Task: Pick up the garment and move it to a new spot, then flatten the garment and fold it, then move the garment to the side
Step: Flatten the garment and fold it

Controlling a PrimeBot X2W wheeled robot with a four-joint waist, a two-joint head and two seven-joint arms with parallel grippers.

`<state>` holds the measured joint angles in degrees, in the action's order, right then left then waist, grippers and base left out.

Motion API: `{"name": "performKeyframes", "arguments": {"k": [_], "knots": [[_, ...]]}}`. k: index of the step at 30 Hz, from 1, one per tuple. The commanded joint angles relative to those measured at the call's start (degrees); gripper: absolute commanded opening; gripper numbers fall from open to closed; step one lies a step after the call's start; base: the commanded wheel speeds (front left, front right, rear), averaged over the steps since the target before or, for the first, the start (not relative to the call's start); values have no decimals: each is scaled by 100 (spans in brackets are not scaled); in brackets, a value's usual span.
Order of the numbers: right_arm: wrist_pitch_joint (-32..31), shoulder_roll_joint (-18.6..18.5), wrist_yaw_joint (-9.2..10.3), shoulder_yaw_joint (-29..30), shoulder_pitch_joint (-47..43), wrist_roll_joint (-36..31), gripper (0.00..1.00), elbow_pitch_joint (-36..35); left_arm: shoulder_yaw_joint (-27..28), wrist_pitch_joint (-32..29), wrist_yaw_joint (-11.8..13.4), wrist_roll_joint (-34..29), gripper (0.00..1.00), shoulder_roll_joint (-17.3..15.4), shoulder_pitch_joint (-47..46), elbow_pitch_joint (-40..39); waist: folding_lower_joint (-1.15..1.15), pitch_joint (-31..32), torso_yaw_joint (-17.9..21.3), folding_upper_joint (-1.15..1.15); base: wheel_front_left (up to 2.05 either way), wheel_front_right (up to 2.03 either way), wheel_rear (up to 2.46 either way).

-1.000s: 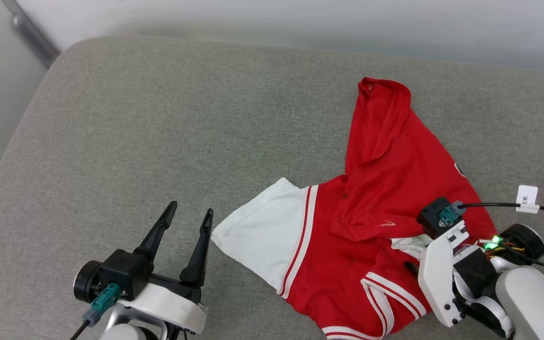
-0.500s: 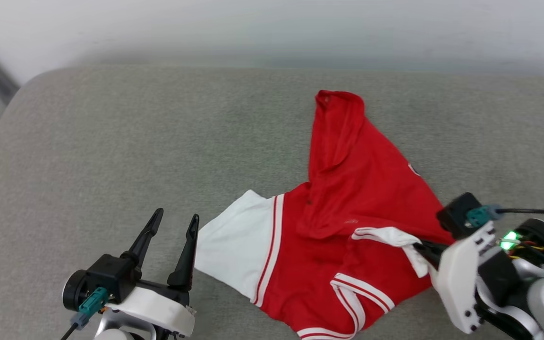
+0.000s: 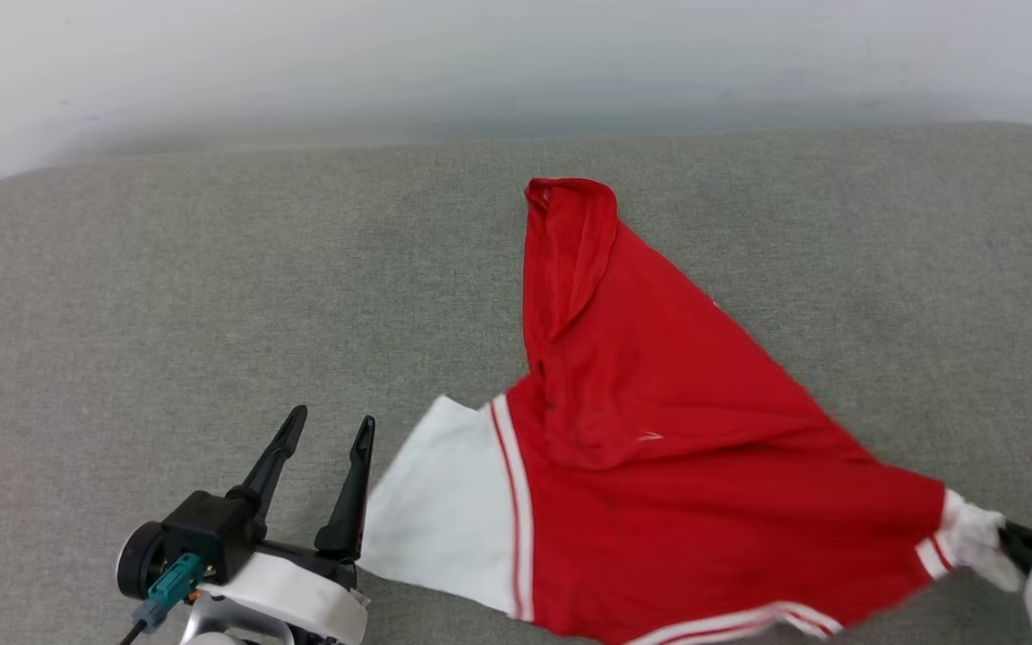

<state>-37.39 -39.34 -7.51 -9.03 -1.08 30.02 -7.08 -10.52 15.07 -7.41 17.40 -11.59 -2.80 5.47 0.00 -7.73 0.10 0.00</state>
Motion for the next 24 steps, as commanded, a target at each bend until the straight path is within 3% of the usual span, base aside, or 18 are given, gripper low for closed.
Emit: {"name": "performKeyframes", "arguments": {"k": [1, 2, 3, 4, 5, 11, 17, 24], "knots": [[151, -223, 4, -28, -104, -63, 0, 132, -7, 14, -6, 20, 100, -15, -42, 7, 0, -22, 12, 0, 0, 0, 0], [191, -318, 5, -23, -148, -91, 0, 309, -12, 14, -6, 26, 100, -18, -66, 10, 0, -31, 16, 0, 0, 0, 0], [275, -460, 3, -102, -180, -179, 12, 426, -26, 14, -6, 34, 100, -21, -94, 17, 0, -39, 11, 0, 0, 0, 0], [354, -581, 5, -175, -184, -261, 82, 561, -42, 14, -6, 39, 100, -19, -116, 26, 0, -42, 2, 0, 0, 0, 0], [390, -592, 5, -159, -164, -276, 100, 753, -52, 14, -6, 43, 100, -25, -121, 41, 0, -42, -2, 0, 0, 0, 0], [573, -630, 5, -118, 85, -403, 100, 1235, -99, 15, -7, 68, 100, -20, -116, 126, 0, 22, -25, 0, 0, 0, 0], [1011, -126, 4, 364, 504, -221, 100, 871, -87, 15, -7, 110, 100, -24, 33, 155, 0, 207, 4, 0, 0, 0, 0], [1963, 788, 3, 774, 699, -414, 100, 191, -91, 15, -7, 255, 100, -87, 140, 19, 0, 315, 32, 0, 0, 0, 0]]}}
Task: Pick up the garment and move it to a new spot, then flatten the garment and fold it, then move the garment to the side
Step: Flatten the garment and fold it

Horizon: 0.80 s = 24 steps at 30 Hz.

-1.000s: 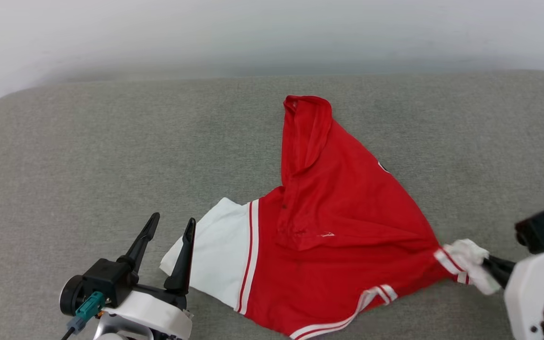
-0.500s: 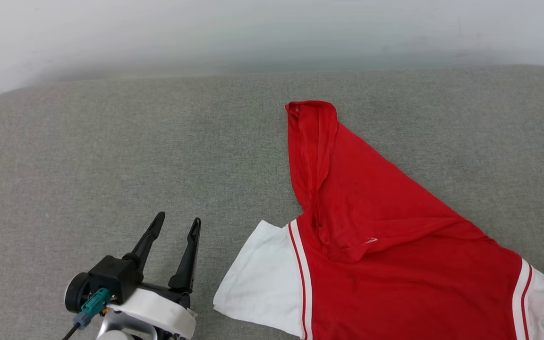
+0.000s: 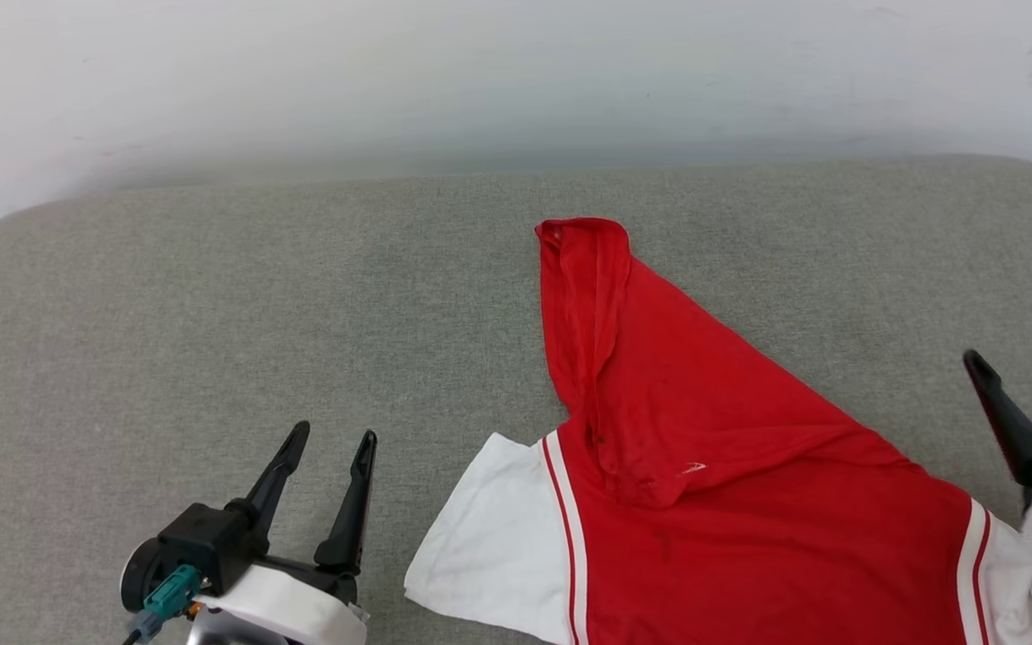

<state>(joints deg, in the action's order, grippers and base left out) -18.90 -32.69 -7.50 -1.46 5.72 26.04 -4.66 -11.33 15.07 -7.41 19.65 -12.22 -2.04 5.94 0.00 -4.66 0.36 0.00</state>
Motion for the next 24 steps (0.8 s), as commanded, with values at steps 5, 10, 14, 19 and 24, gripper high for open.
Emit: {"name": "performKeyframes", "arguments": {"k": [5, 10, 14, 19, 24], "knots": [[931, 875, 3, 245, -244, -271, 100, -252, -159, -141, -7, 176, 100, -181, 123, -154, 0, -21, 33, 0, 0, 0, 0], [1818, 1486, 3, 417, -573, -514, 100, -163, -500, -1816, 16, 471, 100, -533, 285, -609, 0, -225, 105, 0, 0, 0, 0], [2095, 1623, 2, 386, -567, -577, 100, 50, -669, -3186, 181, 657, 100, -764, 411, -1093, 0, -384, 159, 0, 0, 0, 0], [2265, 1704, 2, 320, -423, -572, 100, 263, -758, -4229, 384, 732, 100, -989, 460, -1555, 0, -587, 246, 0, 0, 0, 0], [2356, 1707, 2, 259, -301, -530, 100, 425, -820, -4690, 530, 691, 100, -1053, 370, -1602, 0, -738, 326, 0, 0, 0, 0]]}}
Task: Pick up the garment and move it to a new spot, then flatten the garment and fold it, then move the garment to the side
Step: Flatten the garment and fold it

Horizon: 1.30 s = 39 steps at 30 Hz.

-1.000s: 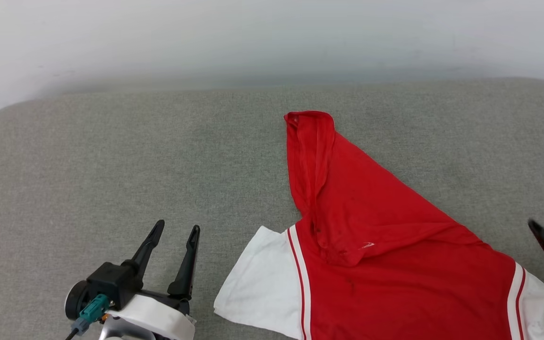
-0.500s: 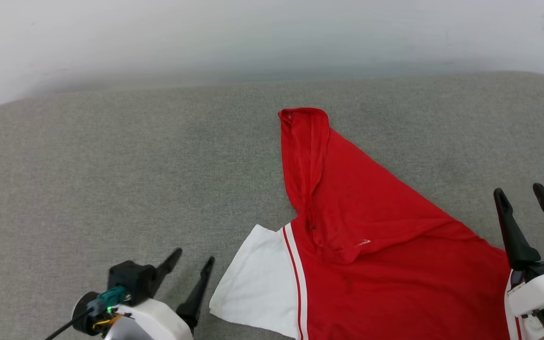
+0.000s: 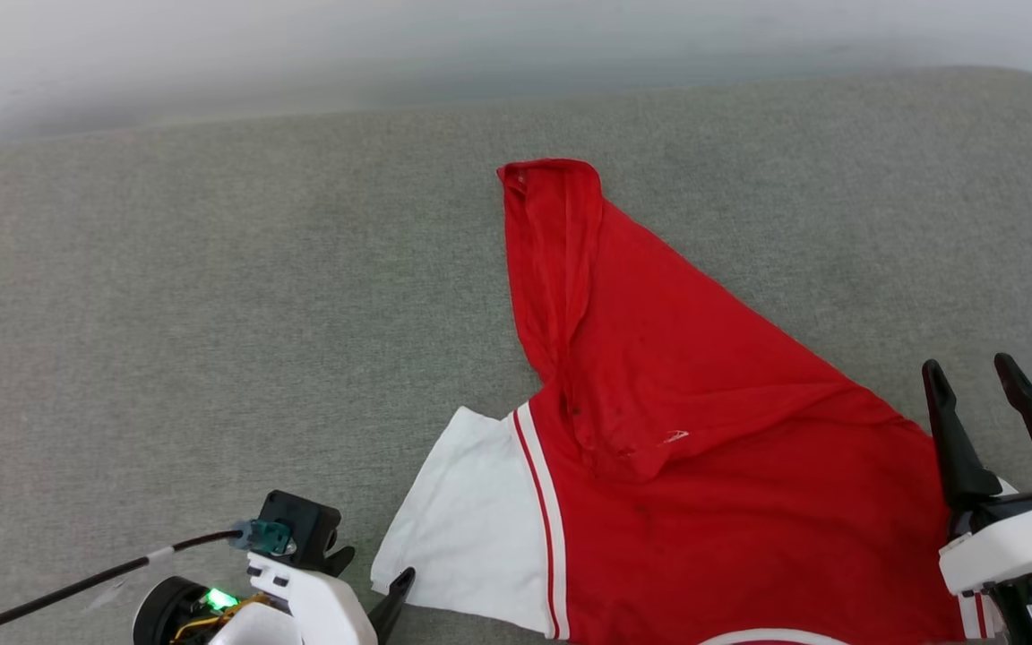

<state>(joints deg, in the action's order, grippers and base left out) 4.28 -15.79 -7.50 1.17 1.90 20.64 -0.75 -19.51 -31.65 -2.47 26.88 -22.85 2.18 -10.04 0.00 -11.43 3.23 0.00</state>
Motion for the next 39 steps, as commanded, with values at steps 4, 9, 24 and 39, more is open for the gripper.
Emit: {"name": "performKeyframes", "arguments": {"k": [4, 9, 24, 39], "knots": [[34, -49, 2, -53, 168, 22, 100, 113, -86, -101, 31, -30, 100, 56, -178, 206, 0, -197, 83, 0, 0, 0, 0], [59, -119, 2, -109, 250, 27, 100, 157, -168, -84, 25, -77, 100, 104, -287, 725, 0, -300, 108, 0, 0, 0, 0], [-513, -505, 3, -556, 121, 18, 100, 105, 542, 1138, 178, 117, 0, 219, -721, 649, 0, 87, -67, 0, 0, 0, 0], [-4236, -835, 2, 470, -1696, 328, 100, -1242, 932, 1030, 480, 211, 0, -113, -5, -666, 0, 212, -86, 0, 0, 0, 0]]}}
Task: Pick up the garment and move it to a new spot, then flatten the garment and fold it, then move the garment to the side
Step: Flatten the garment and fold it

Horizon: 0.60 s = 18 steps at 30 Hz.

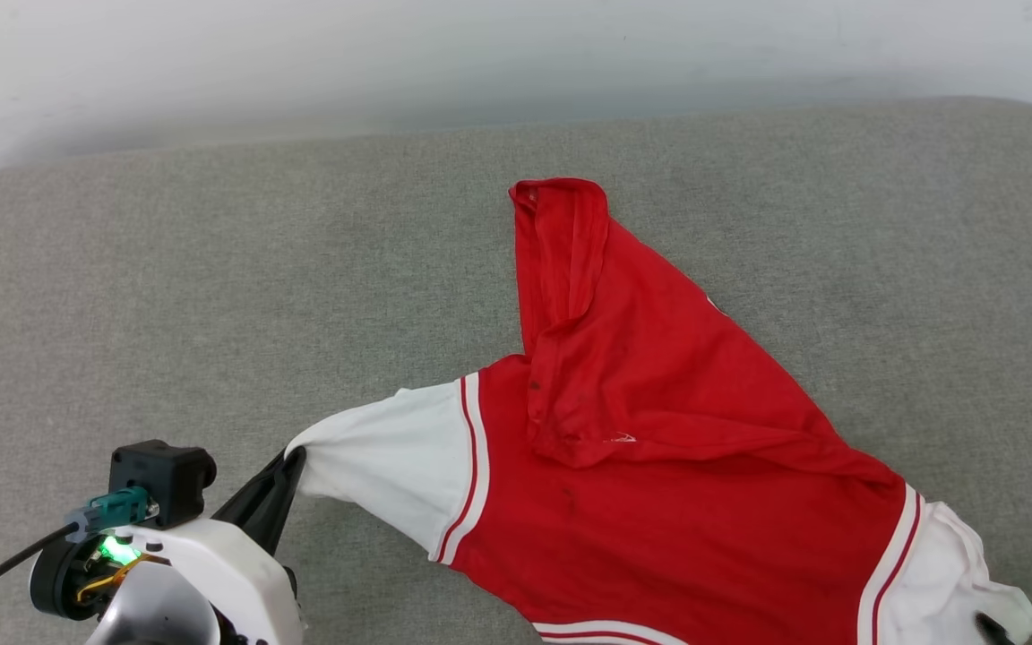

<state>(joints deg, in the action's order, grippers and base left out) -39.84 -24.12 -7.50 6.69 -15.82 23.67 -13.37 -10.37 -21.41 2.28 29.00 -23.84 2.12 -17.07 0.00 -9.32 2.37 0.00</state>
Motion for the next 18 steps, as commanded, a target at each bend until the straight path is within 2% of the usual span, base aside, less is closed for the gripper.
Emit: {"name": "performKeyframes", "arguments": {"k": [1, 8, 11, 18], "knots": [[-27, -9, 2, 45, 2, -95, 100, -65, 23, -3, 19, 12, 0, -22, 20, -29, 0, -14, -7, 0, 0, 0, 0], [-479, 335, 2, 502, 83, -665, 100, 31, -39, -39, 19, 34, 0, -23, 37, -273, 0, -168, -92, 0, 0, 0, 0], [-446, 327, 2, 481, 156, -891, 100, 374, -118, -127, -37, 58, 0, -45, -28, -300, 0, -268, -153, 0, 0, 0, 0], [-136, 417, 2, 435, 452, -802, 100, 1071, -175, -156, -81, 72, 0, -63, -152, -325, 0, -455, -282, 0, 0, 0, 0]]}}
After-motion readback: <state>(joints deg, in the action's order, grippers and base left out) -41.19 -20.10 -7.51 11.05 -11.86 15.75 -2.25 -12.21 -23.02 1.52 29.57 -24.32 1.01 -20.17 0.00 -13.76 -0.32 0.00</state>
